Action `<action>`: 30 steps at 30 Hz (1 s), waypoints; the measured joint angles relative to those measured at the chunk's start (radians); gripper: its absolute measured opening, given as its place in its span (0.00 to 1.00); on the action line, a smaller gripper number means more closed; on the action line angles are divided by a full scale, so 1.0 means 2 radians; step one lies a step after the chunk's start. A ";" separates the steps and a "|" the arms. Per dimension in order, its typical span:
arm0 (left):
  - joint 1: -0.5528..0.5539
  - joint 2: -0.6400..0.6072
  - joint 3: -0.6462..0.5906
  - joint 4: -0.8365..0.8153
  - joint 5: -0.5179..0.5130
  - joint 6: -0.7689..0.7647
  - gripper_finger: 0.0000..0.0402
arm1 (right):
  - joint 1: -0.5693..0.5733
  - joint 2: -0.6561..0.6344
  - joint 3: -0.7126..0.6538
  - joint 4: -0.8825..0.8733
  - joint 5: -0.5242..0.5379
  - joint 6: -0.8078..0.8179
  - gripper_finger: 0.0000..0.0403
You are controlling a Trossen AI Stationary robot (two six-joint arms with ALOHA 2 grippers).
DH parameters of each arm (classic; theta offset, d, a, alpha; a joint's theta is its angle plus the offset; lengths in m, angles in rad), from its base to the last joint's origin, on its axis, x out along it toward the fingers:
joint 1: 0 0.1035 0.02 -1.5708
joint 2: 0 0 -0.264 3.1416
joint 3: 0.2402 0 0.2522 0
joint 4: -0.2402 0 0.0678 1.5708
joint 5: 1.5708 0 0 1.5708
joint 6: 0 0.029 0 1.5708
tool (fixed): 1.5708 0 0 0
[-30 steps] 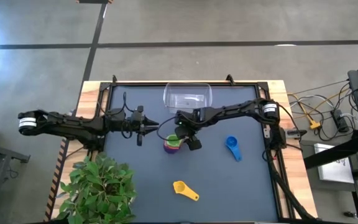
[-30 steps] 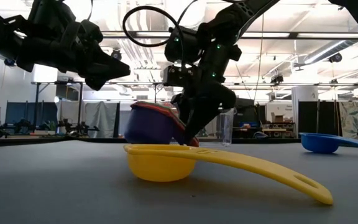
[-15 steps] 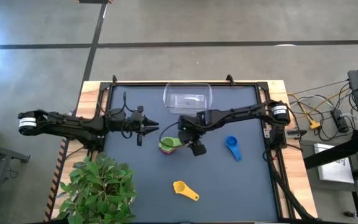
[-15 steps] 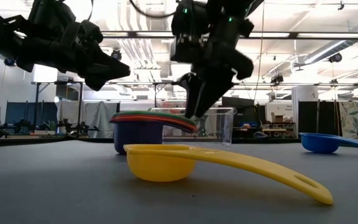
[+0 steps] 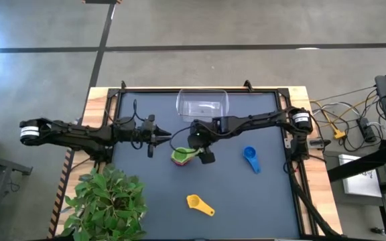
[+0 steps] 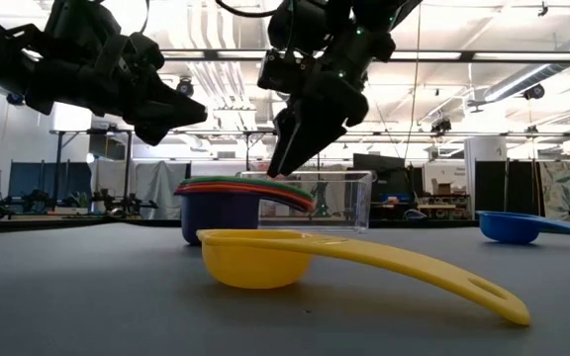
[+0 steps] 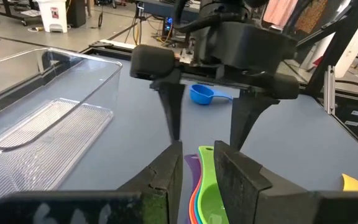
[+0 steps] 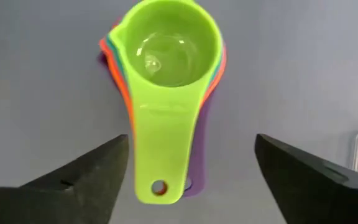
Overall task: Nest measuring cups in basket
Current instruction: Move the nested measuring cups to the center of the table
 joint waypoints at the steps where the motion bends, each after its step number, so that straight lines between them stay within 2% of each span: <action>1: 0.000 0.000 0.000 0.000 0.000 0.000 0.19 | 0.000 0.001 0.000 0.000 0.000 0.003 0.87; 6: -0.002 0.000 0.000 0.000 0.000 0.000 0.19 | 0.000 0.021 0.000 0.002 -0.004 0.003 0.93; 19: -0.003 0.000 -0.001 -0.001 0.000 0.000 0.19 | 0.000 0.029 0.000 0.015 -0.017 -0.004 0.93; 22: -0.003 0.000 -0.001 -0.001 0.000 0.000 0.19 | 0.000 0.037 0.000 0.017 -0.031 0.004 0.93; 30: -0.006 0.000 -0.002 0.000 0.000 -0.004 0.19 | -0.001 0.071 0.000 0.020 -0.026 -0.002 0.92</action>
